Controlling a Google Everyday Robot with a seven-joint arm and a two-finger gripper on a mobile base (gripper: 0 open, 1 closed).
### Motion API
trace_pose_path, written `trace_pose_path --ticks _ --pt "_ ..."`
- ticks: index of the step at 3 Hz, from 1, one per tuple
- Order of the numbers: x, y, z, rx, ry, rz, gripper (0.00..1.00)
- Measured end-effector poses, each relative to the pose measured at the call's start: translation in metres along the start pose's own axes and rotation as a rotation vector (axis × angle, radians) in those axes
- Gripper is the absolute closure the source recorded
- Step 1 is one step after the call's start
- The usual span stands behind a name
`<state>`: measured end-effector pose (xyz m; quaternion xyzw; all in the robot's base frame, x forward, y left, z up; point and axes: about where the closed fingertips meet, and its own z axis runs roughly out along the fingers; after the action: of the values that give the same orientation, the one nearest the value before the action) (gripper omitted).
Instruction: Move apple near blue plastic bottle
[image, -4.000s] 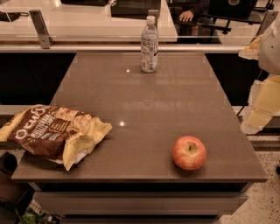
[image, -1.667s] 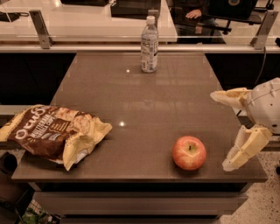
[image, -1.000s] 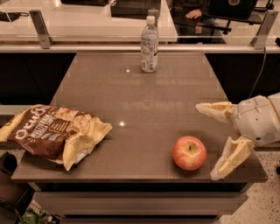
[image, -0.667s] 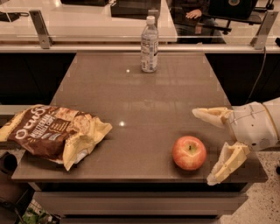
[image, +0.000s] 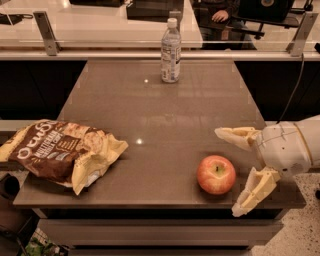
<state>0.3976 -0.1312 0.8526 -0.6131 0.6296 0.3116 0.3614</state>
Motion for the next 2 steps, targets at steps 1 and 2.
trace_pose_path --ticks 1,2 --pt "-0.0004 0.0002 0.005 -0.014 -0.006 -0.002 0.0" --pt "-0.0002 0.0003 0.0146 -0.039 -0.01 -0.011 0.18"
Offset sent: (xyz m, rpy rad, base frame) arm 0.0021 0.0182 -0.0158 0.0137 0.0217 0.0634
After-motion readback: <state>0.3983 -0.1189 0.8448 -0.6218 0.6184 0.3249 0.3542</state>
